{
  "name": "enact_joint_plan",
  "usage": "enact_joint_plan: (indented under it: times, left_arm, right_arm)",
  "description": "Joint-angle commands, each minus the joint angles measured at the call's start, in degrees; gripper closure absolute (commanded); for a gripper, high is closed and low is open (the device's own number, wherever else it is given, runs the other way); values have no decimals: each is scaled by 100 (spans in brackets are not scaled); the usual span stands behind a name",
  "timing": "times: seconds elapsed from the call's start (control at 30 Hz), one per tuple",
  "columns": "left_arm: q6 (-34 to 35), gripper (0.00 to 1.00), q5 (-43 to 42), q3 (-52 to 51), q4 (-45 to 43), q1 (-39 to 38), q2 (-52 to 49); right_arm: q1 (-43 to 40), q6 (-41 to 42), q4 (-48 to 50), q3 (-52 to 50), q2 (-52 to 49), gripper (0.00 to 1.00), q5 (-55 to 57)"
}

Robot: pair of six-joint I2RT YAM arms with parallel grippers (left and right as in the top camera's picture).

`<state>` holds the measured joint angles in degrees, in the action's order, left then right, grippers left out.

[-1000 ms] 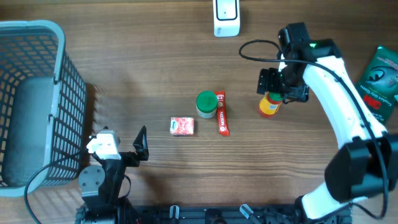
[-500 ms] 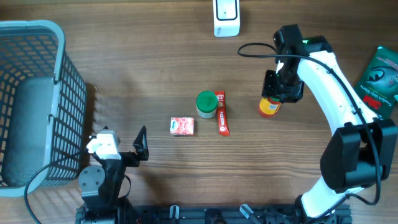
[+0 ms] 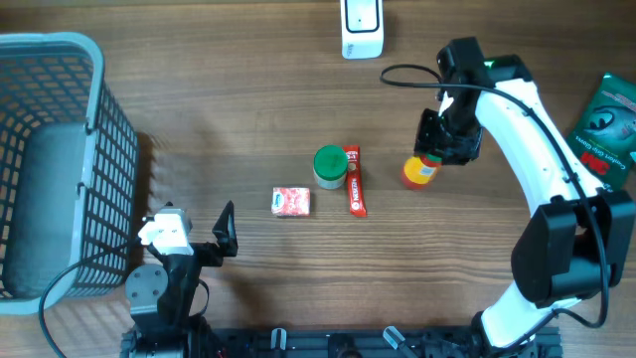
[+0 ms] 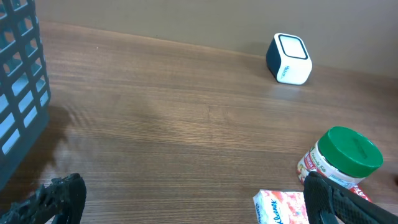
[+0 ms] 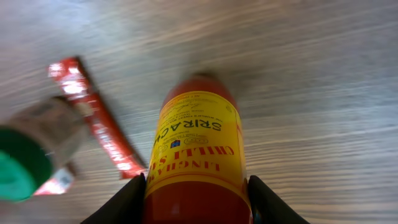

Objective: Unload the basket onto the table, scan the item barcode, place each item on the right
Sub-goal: 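Carry the sriracha bottle up to the white scanner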

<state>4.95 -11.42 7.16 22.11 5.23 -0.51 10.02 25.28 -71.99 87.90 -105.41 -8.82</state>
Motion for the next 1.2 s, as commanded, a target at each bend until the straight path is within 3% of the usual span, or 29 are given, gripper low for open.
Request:
enact_joint_plan:
  times: [0.0,0.57,0.7,0.9,1.17]
  left_arm:
    - [-111,0,39,-57,-20,-26,13]
    - [-111,0,39,-57,-20,-26,13]
    - [-111,0,39,-57,-20,-26,13]
    - [-111,0,39,-57,-20,-26,13]
    - [-111,0,39,-57,-20,-26,13]
  right_arm:
    - [13,-310,-15,260,627,62,-660]
    - [13,-730,190,260,2468,62,-769]
    - [13,-1056,734,258,2824,63,-1080]
    - [13,-2074,1576,177,2900,63,-2640]
    - [11,-3025,3287,-647,2621,64,-3807]
